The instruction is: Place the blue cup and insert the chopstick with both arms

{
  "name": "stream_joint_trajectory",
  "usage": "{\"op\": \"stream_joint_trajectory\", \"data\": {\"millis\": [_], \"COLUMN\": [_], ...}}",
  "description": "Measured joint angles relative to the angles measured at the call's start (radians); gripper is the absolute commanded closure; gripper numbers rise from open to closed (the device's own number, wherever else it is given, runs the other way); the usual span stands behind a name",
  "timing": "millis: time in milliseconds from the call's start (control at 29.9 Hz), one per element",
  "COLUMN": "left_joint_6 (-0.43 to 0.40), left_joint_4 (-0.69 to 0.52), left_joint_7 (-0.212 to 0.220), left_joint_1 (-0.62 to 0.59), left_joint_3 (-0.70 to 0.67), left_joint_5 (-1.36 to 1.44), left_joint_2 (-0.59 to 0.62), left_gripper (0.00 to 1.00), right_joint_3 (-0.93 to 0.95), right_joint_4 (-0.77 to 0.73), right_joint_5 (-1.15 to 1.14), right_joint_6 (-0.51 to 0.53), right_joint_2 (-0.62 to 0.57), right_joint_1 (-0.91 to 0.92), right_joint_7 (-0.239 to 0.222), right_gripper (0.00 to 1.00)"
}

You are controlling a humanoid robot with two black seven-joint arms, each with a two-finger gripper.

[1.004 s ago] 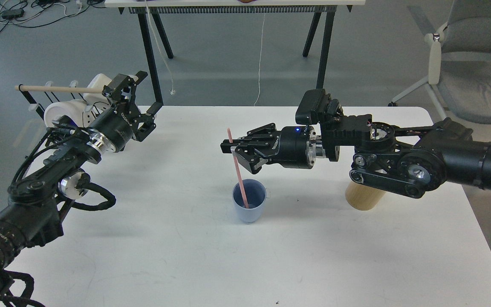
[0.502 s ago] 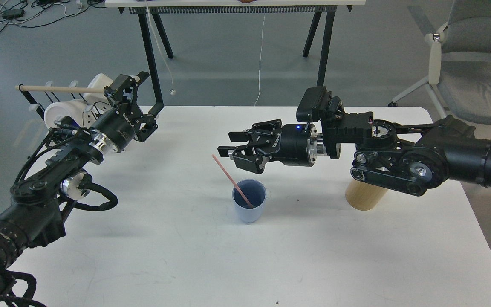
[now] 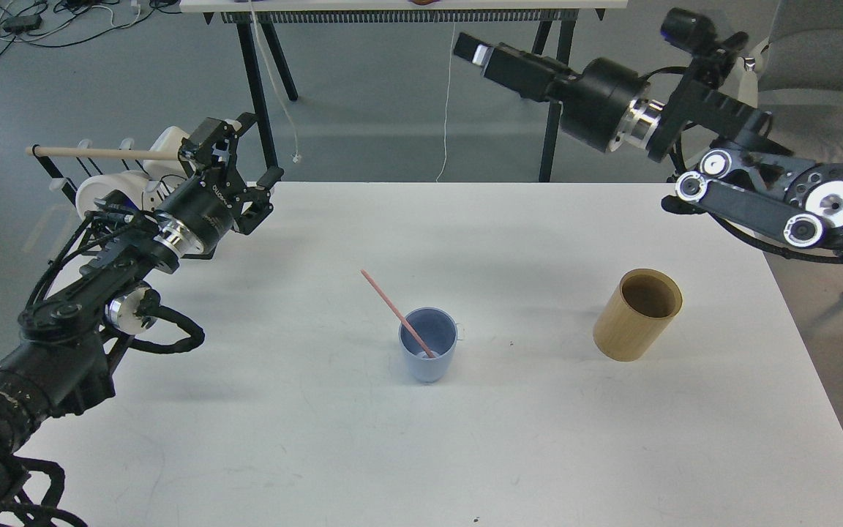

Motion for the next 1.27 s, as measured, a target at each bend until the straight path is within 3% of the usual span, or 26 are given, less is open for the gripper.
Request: {"op": "stream_joint_trajectory", "data": {"millis": [167,402,469,736,1272], "left_joint_6": [0.000,0.000,0.000,0.000,0.000], "left_joint_4": [-0.003,-0.009,-0.009,-0.008,-0.008], "left_joint_7": [0.000,0.000,0.000,0.000,0.000], "left_joint_1": [-0.036,-0.052,-0.053,-0.040,-0.029], "left_joint_3": [-0.005,-0.008,-0.008,-0.004,0.000], "left_joint_5": [-0.010,-0.058,-0.074,-0.097,-0.098], "left_joint_2": [0.015,0.049,0.059,0.083,0.069], "left_gripper": [0.05,0.05,0.05,0.03,0.03], "right_joint_3": [0.110,0.366,0.439,0.571,0.648], "right_joint_4": [0.001,-0.066,-0.107,-0.232,-0.271], "right_joint_5": [0.345,0.536,0.547,0.553,0.553], "right_joint_6": [0.139,0.558,0.614,0.635,0.635], "right_joint_2": [-0.071,-0.081,-0.068,0.013,0.068], "right_joint_1": [-0.098,-0.341,-0.412,-0.524,-0.525], "right_joint_7": [0.000,0.000,0.000,0.000,0.000], "right_gripper": [0.01,0.01,0.01,0.01,0.01]}}
